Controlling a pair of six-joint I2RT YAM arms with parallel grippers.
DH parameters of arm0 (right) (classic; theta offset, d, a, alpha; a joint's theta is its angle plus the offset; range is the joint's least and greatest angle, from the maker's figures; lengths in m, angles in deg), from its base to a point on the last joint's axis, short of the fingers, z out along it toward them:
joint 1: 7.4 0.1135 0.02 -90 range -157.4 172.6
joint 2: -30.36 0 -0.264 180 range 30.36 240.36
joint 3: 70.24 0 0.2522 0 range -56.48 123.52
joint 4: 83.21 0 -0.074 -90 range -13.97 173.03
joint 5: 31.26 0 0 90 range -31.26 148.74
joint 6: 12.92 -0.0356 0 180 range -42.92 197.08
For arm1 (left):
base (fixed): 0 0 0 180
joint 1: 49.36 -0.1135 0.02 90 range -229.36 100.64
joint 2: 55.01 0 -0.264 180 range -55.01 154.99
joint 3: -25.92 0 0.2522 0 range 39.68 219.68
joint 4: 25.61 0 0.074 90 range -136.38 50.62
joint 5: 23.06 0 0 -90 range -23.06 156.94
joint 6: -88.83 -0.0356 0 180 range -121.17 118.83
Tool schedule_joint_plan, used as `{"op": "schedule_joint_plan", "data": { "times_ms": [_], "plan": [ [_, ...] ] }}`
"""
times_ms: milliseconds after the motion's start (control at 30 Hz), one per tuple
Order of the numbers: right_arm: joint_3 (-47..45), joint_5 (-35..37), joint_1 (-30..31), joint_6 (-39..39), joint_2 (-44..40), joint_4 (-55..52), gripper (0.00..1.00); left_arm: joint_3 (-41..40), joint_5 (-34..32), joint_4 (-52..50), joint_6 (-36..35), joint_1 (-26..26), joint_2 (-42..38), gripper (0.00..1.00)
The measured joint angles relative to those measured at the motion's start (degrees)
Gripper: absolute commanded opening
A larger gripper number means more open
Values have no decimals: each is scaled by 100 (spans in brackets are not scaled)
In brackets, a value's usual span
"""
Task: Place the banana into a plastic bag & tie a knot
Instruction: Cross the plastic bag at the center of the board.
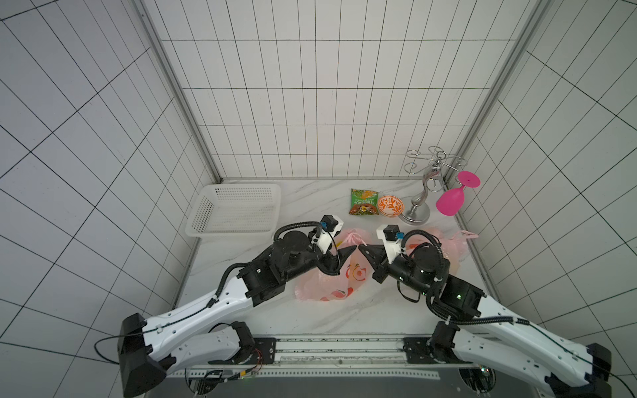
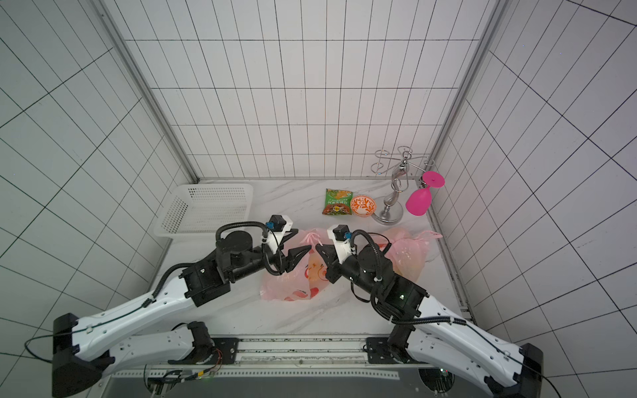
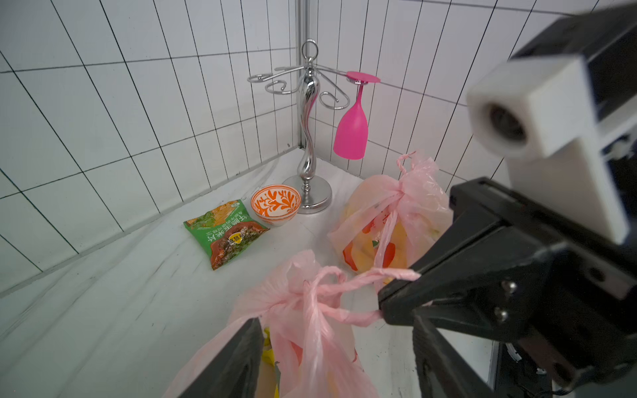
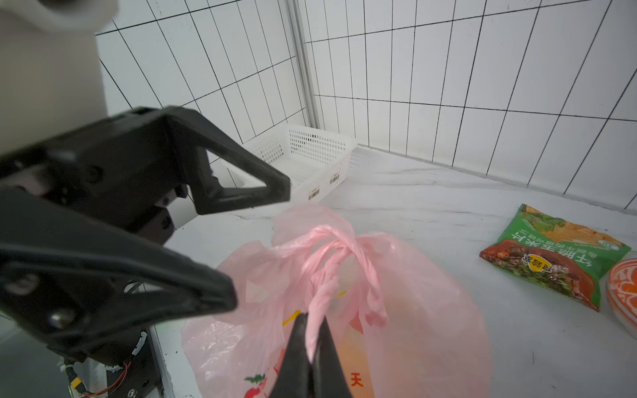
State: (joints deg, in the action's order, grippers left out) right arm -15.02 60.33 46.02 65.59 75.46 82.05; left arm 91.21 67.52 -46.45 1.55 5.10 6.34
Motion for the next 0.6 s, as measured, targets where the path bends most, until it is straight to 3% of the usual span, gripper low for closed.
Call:
{"op": "schedule_joint_plan", "data": {
  "times_ms": [300, 600],
  "plan": [
    [243, -39, -4, 68, 271, -330, 0, -131, -192, 203, -411, 28, 232, 71],
    [247, -179, 15, 55, 271, -437, 0, -131, -999, 413, -688, 109, 691, 62]
  ]
}}
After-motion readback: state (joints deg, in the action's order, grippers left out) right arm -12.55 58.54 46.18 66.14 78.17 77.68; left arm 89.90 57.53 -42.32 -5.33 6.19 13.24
